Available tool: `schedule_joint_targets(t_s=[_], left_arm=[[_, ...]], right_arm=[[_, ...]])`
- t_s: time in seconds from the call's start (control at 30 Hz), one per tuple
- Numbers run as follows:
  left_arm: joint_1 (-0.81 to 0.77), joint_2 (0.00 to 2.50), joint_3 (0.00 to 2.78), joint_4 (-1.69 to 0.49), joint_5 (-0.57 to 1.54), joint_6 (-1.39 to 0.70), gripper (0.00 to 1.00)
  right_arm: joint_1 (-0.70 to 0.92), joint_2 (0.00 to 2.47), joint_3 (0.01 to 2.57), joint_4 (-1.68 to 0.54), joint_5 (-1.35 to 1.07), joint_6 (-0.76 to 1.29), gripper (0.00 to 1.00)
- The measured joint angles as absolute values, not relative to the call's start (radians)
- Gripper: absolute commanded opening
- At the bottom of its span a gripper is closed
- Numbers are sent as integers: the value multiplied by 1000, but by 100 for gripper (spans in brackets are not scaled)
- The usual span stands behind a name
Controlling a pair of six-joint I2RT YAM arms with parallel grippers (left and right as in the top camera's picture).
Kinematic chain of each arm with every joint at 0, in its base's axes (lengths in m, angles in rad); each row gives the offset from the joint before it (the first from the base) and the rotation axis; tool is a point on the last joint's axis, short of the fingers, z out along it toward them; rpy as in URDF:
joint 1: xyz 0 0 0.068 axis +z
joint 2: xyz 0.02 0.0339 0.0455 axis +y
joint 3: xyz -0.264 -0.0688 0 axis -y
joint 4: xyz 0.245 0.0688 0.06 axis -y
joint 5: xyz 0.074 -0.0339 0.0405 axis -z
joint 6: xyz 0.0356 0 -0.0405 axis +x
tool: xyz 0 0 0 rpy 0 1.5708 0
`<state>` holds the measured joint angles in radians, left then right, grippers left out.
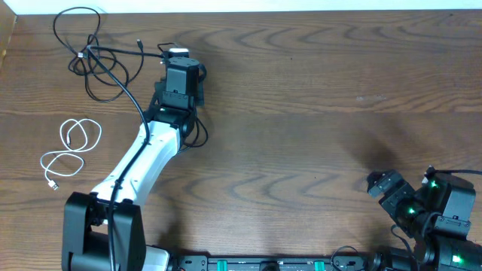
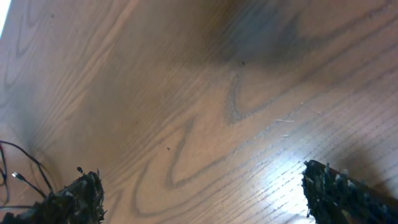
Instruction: Untangle cables
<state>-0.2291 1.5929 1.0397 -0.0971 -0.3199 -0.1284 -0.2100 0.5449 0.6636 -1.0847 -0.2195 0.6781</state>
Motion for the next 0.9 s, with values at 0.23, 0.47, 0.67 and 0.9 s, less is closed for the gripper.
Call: schedule_joint_targets(t_s=[0.23, 0.47, 0.67, 0.9], left_arm=[[-228, 1586, 1040, -128, -322, -178, 66], [-186, 1586, 1040, -155, -488, -227, 75], [-142, 1562, 1040, -199, -609, -268, 77], [-138, 1538, 1040, -278, -635, -337, 98]], right_arm=[[-210, 545, 664, -1031, -220, 679, 99], [-210, 545, 664, -1023, -219, 690, 99], [-210, 545, 664, -1001, -205, 694, 99], [-210, 545, 663, -977, -197, 717, 99]])
